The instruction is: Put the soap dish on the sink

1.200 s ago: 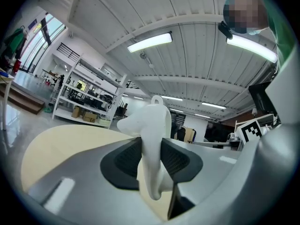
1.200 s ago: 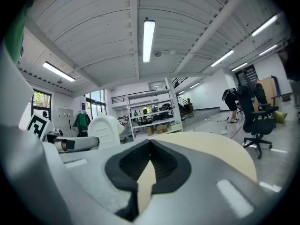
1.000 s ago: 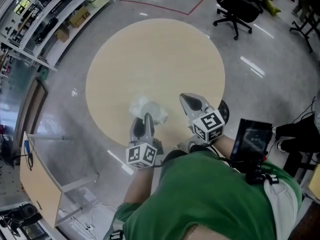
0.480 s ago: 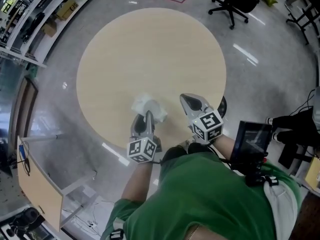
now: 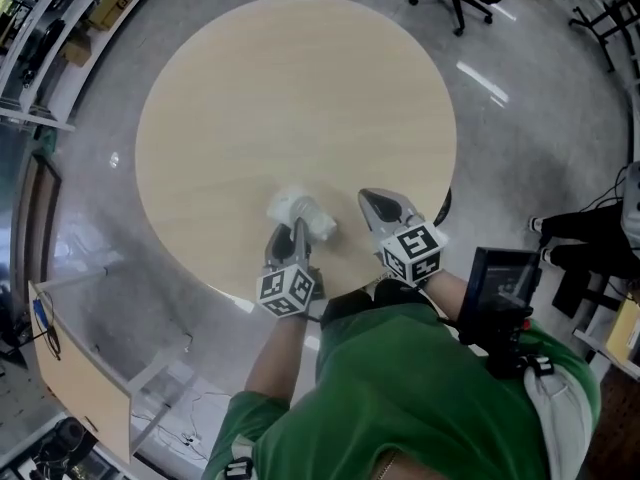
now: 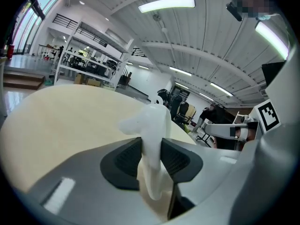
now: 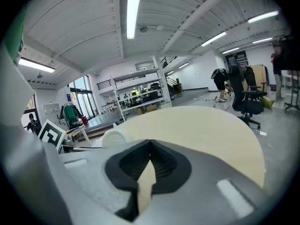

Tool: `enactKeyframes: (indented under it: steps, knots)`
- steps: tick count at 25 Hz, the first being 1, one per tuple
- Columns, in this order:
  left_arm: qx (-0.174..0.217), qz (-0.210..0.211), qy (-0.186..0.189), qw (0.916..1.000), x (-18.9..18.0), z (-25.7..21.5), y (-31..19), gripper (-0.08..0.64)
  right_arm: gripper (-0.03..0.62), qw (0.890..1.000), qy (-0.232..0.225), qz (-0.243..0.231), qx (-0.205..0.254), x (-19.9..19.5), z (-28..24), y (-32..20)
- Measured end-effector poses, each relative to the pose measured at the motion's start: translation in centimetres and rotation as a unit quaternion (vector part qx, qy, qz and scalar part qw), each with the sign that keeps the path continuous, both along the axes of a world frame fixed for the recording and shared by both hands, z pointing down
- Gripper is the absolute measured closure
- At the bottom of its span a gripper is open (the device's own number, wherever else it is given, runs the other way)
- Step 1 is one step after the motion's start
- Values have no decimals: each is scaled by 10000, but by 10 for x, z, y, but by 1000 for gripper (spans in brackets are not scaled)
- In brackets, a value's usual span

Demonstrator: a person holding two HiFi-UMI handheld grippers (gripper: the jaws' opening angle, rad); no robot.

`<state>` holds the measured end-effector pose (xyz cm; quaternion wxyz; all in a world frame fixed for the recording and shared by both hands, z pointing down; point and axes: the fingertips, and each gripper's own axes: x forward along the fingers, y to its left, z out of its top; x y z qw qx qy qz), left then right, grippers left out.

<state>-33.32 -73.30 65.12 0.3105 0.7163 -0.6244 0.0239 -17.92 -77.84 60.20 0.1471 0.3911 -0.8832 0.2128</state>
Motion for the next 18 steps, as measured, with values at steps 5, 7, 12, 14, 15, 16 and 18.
enactKeyframes:
  steps: [5,7,12,14,15,16,18]
  knots:
    - [-412,55,87,9991,2,40,-15,431,591,9998,44,-4,-200,-3,31,-11]
    - [-582,105,52,9982,3,50,-16,431,591,9997,59,2,-240,-3,36,-12]
    - [-784,164,142,9967,0,50,-19,430,591,9994,127,33,-320,-5,32,-13]
    - [-862,197,131,9960,0,53,-22,428,591,9993,143,43,-349,-4,34,-15]
    - [-917,213,118,9955,0,55,-23,424,591,9992,148,46,-359,-5,35,-16]
    - [-974,225,108,9949,0,58,-24,421,591,9992,153,50,-366,-5,36,-17]
    - [-1077,235,84,9939,-2,63,-25,418,591,9992,162,57,-371,-6,38,-17]
